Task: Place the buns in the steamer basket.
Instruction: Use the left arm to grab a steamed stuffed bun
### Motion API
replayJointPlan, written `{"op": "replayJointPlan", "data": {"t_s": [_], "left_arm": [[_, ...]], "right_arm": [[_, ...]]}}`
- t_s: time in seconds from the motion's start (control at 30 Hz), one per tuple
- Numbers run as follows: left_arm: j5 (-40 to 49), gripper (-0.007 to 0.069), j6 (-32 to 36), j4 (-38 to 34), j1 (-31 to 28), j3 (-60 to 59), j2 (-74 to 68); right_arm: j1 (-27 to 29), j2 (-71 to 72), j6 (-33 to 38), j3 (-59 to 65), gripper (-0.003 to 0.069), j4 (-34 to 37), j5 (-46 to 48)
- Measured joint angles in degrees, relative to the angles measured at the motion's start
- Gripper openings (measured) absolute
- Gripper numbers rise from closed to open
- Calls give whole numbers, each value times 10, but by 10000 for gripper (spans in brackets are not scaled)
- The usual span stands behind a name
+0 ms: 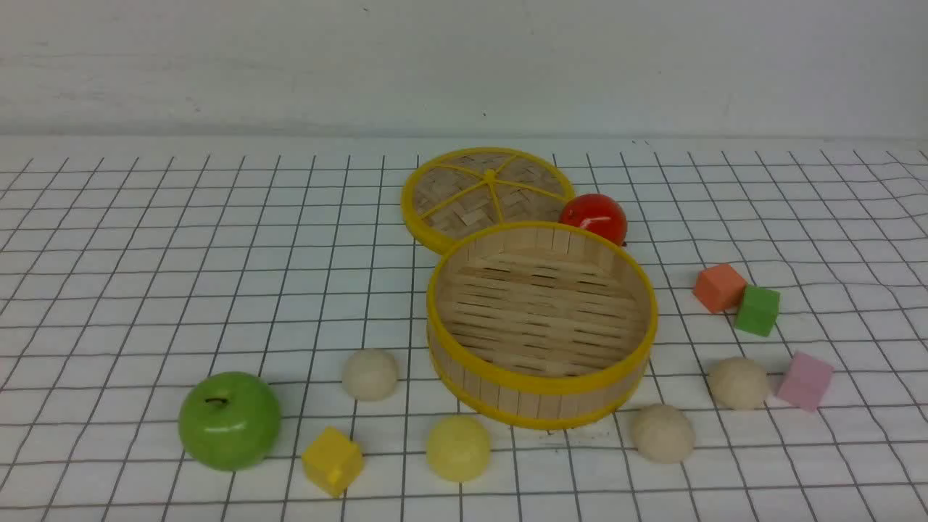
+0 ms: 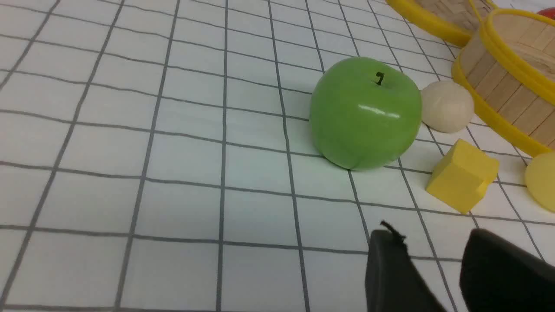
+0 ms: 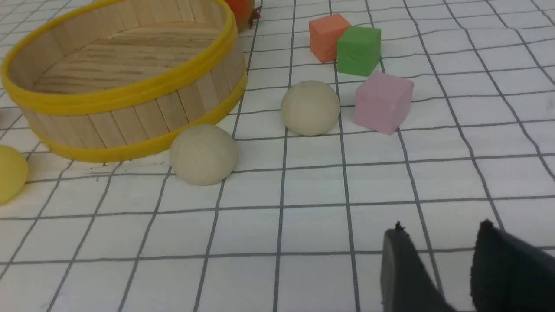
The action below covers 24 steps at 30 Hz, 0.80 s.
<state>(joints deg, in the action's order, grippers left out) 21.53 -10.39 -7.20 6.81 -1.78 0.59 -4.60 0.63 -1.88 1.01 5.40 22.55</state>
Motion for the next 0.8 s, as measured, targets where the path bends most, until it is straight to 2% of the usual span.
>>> {"op": "replayJointPlan", "data": {"t_s": [0.67,0.77,0.8], "left_arm": [[-13,238,-5,-9,0,0,0],[-55,238,-52,-86,0,0,0],[-89,238,-97,-160,0,0,0]], "right_arm": [[0,0,0,0,239,-1,0],[0,0,0,0,239,-1,0],[0,0,0,0,239,-1,0]]}}
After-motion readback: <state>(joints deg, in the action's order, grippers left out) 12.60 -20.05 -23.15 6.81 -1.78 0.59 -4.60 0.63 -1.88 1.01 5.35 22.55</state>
